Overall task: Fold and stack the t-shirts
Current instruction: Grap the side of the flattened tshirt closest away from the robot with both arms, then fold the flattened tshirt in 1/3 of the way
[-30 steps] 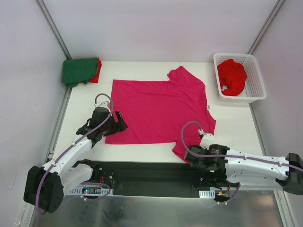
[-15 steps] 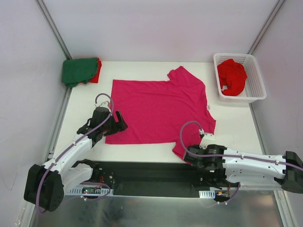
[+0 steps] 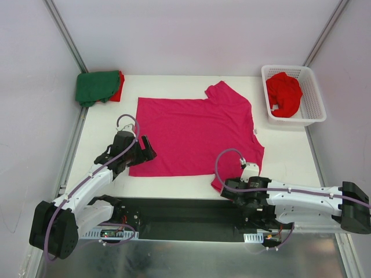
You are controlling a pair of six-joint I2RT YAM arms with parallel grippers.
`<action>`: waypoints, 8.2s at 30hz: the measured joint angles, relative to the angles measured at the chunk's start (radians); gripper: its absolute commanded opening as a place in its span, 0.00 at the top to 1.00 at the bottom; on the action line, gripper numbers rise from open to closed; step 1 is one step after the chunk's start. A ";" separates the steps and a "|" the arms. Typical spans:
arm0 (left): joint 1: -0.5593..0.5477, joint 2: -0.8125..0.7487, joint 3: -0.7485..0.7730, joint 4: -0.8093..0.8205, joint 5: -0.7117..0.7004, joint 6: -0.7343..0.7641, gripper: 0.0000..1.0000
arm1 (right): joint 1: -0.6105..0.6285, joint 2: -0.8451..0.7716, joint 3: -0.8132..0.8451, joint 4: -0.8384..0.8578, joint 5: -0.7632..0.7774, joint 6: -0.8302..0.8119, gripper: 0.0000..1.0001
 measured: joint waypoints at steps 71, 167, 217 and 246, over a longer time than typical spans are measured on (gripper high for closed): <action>-0.019 -0.130 -0.119 -0.284 -0.344 -0.233 0.85 | 0.001 0.046 -0.003 0.060 -0.008 -0.045 0.99; 0.076 0.182 0.273 -0.206 -0.426 0.057 1.00 | -0.840 0.314 0.684 0.214 0.095 -0.957 0.99; 0.088 0.591 0.478 -0.046 -0.435 0.122 1.00 | -0.989 0.699 0.922 0.323 -0.059 -1.077 0.99; 0.089 0.547 0.485 -0.042 -0.549 0.142 0.01 | -0.991 0.817 1.009 0.337 -0.088 -1.095 0.99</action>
